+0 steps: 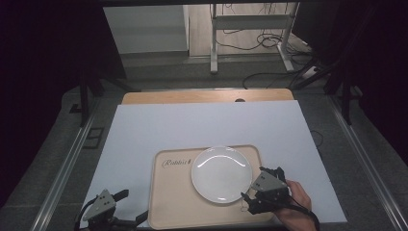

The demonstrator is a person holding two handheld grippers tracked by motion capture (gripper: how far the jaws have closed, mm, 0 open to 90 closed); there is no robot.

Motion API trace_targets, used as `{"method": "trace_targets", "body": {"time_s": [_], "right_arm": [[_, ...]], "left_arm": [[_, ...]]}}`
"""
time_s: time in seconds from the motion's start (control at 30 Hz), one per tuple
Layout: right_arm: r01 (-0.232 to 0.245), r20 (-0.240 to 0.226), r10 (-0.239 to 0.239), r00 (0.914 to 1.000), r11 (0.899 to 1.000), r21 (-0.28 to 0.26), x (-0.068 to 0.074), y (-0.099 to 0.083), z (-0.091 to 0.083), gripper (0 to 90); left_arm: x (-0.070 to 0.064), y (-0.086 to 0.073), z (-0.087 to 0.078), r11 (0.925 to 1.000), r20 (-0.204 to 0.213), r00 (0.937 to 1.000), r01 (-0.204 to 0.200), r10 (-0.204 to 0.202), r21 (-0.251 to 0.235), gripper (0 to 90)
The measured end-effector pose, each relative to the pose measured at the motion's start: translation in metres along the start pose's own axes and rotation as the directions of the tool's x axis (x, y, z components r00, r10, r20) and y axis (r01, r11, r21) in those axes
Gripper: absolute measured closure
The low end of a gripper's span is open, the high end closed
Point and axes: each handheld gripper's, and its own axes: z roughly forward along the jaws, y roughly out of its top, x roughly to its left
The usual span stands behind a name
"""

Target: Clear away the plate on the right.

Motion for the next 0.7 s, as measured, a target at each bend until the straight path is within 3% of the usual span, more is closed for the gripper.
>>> {"method": "trace_targets", "body": {"time_s": [0.7], "right_arm": [[-0.113, -0.004, 0.113, 0.9936, 0.994, -0.014, -0.018, -0.010, -0.009, 1.9]], "left_arm": [[0.000, 0.000, 0.000, 1.0000, 0.000, 1.0000, 0.000, 0.000, 0.000, 0.0]]}}
